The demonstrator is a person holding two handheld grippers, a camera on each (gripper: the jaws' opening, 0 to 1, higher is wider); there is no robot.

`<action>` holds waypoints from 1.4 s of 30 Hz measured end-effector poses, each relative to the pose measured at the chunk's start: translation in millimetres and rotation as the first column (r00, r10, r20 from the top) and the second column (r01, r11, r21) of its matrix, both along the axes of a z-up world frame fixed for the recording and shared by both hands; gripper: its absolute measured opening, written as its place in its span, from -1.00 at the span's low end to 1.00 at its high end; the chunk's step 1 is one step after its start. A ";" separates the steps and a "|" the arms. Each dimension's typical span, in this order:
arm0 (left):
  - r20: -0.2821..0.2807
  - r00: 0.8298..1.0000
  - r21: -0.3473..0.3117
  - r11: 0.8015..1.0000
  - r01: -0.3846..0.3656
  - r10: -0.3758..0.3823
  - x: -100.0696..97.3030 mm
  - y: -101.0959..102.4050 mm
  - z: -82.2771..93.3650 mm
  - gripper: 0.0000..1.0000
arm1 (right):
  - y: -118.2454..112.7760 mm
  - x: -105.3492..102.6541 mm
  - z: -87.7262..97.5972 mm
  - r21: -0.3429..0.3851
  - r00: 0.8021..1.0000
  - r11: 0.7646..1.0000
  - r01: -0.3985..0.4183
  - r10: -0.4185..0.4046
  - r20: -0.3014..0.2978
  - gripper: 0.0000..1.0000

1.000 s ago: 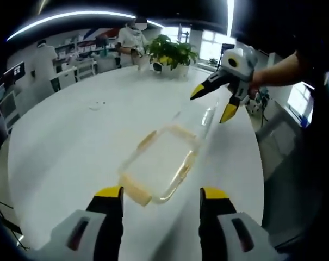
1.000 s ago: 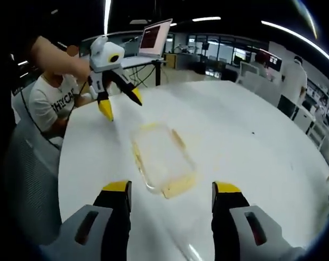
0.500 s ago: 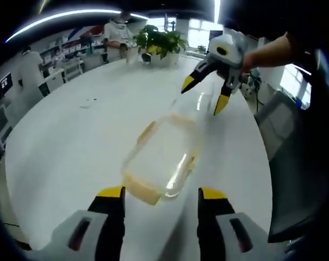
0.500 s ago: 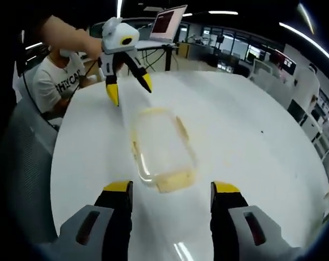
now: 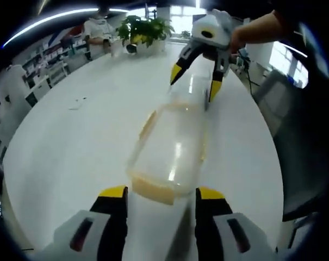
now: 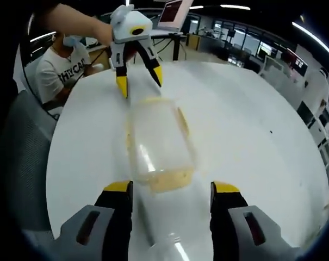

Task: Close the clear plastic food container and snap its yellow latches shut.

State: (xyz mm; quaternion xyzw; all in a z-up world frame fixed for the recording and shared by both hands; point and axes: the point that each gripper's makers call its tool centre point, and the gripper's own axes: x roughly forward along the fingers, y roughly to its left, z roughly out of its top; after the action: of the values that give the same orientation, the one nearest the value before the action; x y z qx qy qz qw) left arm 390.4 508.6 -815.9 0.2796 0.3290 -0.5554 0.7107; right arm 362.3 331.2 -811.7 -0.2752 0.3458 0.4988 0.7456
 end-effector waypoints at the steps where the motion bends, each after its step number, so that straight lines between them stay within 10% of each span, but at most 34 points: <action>1: 0.000 1.000 0.008 1.000 0.008 -0.008 1.3 0.1 -1.7 -0.11 | 0.2 0.2 -0.5 -0.002 1.000 1.000 -0.003 0.003 0.001 0.10; 25: -0.032 0.981 0.099 0.976 0.193 -0.190 5.1 -7.5 -18.5 -0.16 | 7.8 2.8 -32.1 -0.156 0.984 0.974 -0.162 0.148 -0.096 -0.10; 33: -0.008 0.948 0.164 0.934 0.316 -0.319 0.3 -9.3 -25.2 -0.33 | 8.3 -2.5 -36.9 -0.190 0.974 0.960 -0.206 0.182 -0.134 -0.24; 42: -0.044 0.950 0.196 0.930 0.311 -0.308 -1.0 -11.7 -29.7 -0.33 | 10.0 -0.4 -38.6 -0.267 0.970 0.938 -0.221 0.184 -0.159 -0.25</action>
State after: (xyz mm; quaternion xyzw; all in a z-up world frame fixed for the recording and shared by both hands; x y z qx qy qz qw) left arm 389.4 496.9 -845.6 0.3946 0.3397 -0.6262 0.5803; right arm 361.9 341.2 -850.3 -0.3797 0.4315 0.5355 0.6188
